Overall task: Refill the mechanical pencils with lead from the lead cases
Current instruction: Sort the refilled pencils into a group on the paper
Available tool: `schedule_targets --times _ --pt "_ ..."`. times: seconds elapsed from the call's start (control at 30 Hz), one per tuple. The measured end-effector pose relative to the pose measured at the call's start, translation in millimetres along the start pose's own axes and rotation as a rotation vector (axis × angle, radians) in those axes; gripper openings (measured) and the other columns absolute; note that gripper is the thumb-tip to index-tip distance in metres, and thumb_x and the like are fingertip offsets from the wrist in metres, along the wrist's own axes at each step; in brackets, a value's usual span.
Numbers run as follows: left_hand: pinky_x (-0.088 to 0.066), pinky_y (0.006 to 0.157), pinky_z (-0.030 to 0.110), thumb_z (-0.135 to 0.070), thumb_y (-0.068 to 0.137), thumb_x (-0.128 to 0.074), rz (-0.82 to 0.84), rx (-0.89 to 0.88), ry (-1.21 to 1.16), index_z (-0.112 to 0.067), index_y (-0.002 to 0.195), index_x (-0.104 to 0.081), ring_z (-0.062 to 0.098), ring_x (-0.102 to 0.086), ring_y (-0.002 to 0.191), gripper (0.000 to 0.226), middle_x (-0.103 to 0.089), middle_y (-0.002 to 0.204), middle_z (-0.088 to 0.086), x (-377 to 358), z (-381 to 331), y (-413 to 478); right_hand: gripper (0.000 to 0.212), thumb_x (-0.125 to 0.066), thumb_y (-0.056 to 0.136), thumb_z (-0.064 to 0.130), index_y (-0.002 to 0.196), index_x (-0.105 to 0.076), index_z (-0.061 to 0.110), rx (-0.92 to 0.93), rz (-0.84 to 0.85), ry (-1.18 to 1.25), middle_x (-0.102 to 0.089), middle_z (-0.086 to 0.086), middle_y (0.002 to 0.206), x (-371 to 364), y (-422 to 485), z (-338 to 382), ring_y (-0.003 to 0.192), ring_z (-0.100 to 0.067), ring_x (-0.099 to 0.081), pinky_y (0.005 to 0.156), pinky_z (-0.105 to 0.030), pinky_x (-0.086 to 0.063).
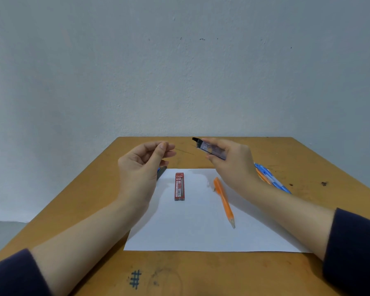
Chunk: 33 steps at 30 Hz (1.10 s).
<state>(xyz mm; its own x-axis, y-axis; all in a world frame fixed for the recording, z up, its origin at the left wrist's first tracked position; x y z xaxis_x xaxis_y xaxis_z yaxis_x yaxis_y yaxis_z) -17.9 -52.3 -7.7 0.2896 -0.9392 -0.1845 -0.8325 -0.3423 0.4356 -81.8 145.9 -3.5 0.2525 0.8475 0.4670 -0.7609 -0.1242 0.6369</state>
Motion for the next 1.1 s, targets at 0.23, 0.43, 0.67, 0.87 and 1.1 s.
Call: schedule_targets --times 0.23,0.43,0.67,0.87,1.1 --pt "-0.056 0.073 0.021 -0.009 0.098 -0.047 0.054 0.206 -0.254 -0.007 0.088 -0.059 0.023 -0.071 0.092 0.016 -0.075 0.092 0.009 -6 21 4 0.047 -0.065 0.082 -0.005 0.124 -0.062 0.015 0.032 0.044 0.032 -0.061 0.012 0.108 -2 -2 10 0.089 0.027 -0.050 0.080 0.004 -0.037" --pt "-0.055 0.079 0.027 -0.010 0.097 -0.050 0.012 0.365 -0.343 -0.007 0.093 -0.060 0.019 -0.073 0.080 0.011 -0.074 0.081 0.009 -5 36 4 0.063 -0.066 0.081 -0.004 0.132 -0.053 0.030 0.086 0.040 -0.001 -0.059 0.015 0.105 0 -3 17 0.092 0.018 -0.053 0.079 -0.002 -0.043" --pt "-0.055 0.061 0.019 -0.011 0.090 -0.061 0.078 0.504 -0.369 -0.004 0.100 -0.067 0.011 -0.062 0.063 0.014 -0.068 0.071 0.004 -13 48 -2 0.069 -0.069 0.078 -0.003 0.130 -0.051 0.039 0.043 0.014 0.056 -0.062 0.008 0.100 4 1 13 0.094 -0.005 -0.058 0.085 -0.026 -0.054" --pt "-0.055 0.060 0.018 -0.006 0.088 -0.059 0.163 0.528 -0.360 -0.006 0.106 -0.066 0.008 -0.061 0.060 0.019 -0.067 0.070 0.002 -19 49 -4 0.063 -0.071 0.077 -0.003 0.119 -0.057 0.042 -0.012 -0.026 0.100 -0.063 0.010 0.093 9 4 8 0.090 -0.006 -0.060 0.075 -0.004 -0.044" --pt "-0.056 0.062 0.018 -0.004 0.086 -0.061 0.161 0.510 -0.269 -0.005 0.102 -0.068 0.008 -0.063 0.060 0.017 -0.070 0.073 0.005 -16 50 -5 0.060 -0.071 0.077 -0.003 0.110 -0.059 0.046 -0.038 -0.033 0.147 -0.062 0.010 0.090 9 4 11 0.088 -0.008 -0.060 0.075 -0.015 -0.052"
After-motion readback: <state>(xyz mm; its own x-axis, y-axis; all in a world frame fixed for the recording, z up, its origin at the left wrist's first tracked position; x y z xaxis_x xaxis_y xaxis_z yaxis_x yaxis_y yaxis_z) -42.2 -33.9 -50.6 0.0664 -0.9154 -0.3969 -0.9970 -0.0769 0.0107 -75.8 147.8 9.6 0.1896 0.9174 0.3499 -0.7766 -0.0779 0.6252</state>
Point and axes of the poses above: each hand's wrist, its own y-axis towards the middle knuckle, its own x-axis out of the back of the hand, z = x × y, the point moved 9 cm from there along y, towards the middle knuckle
